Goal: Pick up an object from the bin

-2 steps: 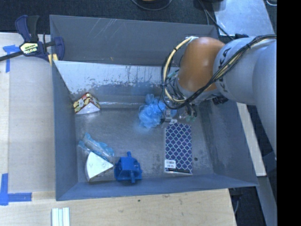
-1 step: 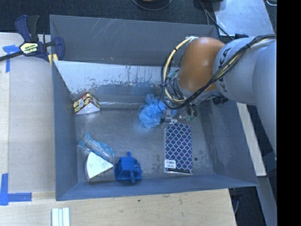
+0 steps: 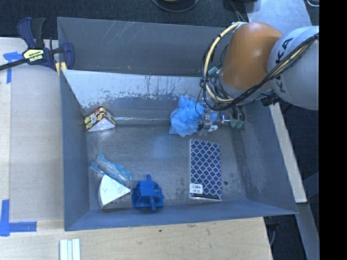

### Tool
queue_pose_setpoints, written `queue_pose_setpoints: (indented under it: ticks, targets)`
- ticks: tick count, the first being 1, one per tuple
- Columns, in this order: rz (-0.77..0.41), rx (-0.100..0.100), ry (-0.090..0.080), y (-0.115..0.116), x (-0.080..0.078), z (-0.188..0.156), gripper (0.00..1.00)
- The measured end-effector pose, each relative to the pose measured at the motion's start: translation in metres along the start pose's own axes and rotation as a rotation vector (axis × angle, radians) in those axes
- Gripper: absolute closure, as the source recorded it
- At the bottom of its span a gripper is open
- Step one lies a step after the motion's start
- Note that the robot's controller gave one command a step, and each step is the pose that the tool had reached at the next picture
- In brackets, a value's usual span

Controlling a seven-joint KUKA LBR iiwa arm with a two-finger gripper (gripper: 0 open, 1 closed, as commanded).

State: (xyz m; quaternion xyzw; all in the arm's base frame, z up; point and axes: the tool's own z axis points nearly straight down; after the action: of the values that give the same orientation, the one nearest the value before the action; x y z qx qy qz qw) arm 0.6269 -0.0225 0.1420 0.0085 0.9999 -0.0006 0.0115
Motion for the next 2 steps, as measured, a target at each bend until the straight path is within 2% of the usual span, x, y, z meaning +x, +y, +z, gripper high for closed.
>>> queue_pose_setpoints:
  ticks: [1, 2]
  targets:
    - [-0.004, -0.001, -0.001, 0.02, 0.005, -0.038, 1.0]
    - [-0.07, 0.001, -0.01, 0.003, 0.016, -0.092, 1.0]
